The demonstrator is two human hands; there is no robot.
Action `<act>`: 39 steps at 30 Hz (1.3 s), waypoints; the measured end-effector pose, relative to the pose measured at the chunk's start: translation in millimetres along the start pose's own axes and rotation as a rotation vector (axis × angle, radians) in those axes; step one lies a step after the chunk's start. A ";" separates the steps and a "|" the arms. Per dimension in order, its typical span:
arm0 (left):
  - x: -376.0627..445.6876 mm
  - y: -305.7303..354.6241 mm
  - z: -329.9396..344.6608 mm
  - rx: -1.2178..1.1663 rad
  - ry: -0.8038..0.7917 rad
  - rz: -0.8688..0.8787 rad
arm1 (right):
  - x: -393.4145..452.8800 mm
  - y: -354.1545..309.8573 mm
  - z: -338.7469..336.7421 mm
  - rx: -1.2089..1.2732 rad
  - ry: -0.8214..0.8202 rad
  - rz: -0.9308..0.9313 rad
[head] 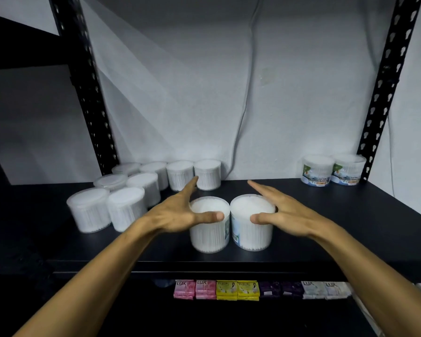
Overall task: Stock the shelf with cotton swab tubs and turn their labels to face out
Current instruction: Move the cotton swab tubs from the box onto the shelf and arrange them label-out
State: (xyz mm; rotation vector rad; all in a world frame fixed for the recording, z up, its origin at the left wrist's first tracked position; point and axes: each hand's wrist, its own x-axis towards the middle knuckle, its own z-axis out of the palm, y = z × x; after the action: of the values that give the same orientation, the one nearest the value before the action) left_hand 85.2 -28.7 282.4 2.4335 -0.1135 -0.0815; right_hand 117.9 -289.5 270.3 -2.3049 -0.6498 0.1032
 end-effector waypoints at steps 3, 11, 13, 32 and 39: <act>-1.9 13.1 6.0 0.203 0.180 -0.056 | -0.5 -4.0 5.4 -0.113 0.129 0.025; 2.9 28.0 19.5 0.319 0.216 -0.103 | 3.4 -9.4 21.1 -0.219 0.212 0.106; 4.2 24.6 16.0 0.218 0.171 -0.069 | 3.7 -5.7 16.8 -0.194 0.174 0.083; -3.8 9.4 20.8 0.189 0.267 -0.054 | -12.9 5.3 14.7 -0.087 0.274 0.065; -0.8 10.1 20.4 -0.005 0.231 -0.040 | -4.9 12.0 15.1 -0.015 0.267 0.042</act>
State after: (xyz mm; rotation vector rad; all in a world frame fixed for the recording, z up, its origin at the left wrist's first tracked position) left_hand 82.0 -49.4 273.5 2.4210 0.0392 0.1808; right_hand 114.8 -289.7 250.6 -2.2934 -0.4669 -0.1881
